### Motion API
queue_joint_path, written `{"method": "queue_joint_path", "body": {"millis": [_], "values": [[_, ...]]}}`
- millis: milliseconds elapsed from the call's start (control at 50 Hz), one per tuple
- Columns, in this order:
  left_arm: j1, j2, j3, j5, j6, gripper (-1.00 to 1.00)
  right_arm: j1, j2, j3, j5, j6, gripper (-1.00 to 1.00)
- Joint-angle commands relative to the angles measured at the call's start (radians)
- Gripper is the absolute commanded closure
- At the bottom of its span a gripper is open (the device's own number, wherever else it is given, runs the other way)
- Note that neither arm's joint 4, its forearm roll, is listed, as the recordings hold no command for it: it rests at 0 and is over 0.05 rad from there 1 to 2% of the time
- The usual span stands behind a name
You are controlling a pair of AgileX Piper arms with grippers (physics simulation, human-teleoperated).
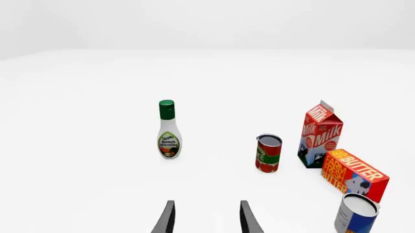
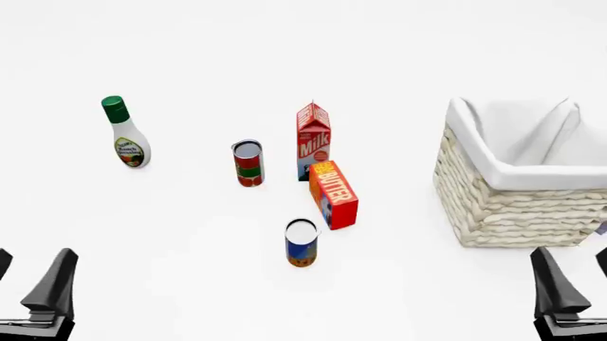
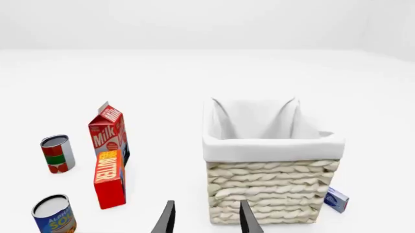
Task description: Pick the alphabet soup and place it in the basket.
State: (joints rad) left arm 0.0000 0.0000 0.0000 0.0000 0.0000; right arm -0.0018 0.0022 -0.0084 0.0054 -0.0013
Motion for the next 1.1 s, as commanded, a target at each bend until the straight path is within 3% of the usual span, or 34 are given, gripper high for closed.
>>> {"method": "queue_joint_path", "body": {"millis": [20,360,1100], "values": [[0.000,0.000,0.000,0.000,0.000,-1.00,0.011,0.000,-0.004,0.000,-0.007,-1.00],[0.000,0.000,0.000,0.000,0.000,-1.00,0.054,-0.002,-0.075,0.040,-0.018,-1.00],[0.000,0.000,0.000,0.000,0.000,-1.00,0.325,0.000,-0.206,0.128,-0.074,-1.00]]}}
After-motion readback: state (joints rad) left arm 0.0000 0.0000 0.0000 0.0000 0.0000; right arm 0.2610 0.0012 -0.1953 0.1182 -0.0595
